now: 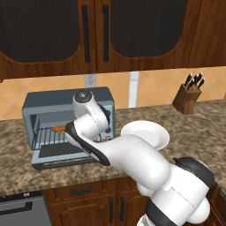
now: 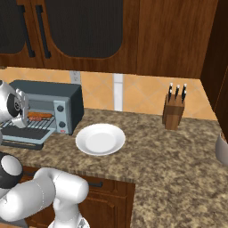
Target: Pick up the kebab skewer and baguette bread, and place them inside the toaster oven. Close the toaster oven door and start by setting the timer.
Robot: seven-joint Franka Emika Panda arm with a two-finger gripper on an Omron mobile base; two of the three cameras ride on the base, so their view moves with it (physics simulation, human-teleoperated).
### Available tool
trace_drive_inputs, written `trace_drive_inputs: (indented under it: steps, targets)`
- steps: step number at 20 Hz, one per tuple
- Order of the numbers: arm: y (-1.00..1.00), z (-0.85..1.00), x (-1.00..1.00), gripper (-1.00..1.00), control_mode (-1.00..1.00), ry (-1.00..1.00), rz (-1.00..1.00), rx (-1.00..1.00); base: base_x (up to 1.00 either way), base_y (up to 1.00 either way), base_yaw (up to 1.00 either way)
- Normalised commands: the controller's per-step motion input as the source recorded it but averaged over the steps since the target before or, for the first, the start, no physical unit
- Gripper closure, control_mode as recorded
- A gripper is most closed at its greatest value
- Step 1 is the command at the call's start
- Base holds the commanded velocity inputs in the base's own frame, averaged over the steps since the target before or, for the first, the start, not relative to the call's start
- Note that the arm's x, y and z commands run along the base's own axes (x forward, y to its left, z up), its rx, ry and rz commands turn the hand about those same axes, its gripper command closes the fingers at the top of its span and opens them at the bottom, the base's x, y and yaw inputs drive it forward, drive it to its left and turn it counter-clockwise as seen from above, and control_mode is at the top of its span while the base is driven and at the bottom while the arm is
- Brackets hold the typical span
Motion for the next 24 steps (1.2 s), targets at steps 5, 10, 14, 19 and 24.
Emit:
trace_drive_inputs:
  steps: [5, 10, 14, 19, 24]
  targets:
    - [0.0, 0.0, -0.26, -1.0, -1.0, 0.11, 0.38, -0.31, 0.0, 0.0, 0.0]
    - [0.0, -0.02, 0.0, -1.0, -1.0, 0.06, 0.3, -0.33, 0.0, 0.0, 0.0]
    - [0.0, -0.08, 0.0, -1.0, -1.0, 0.04, 0.27, -0.31, 0.0, 0.0, 0.0]
    - [0.0, -0.18, -0.01, -1.0, -1.0, -0.01, 0.37, -0.12, 0.0, 0.0, 0.0]
    - [0.07, -0.08, -0.01, -1.0, -1.0, -0.07, 0.34, 0.0, 0.0, 0.0, 0.0]
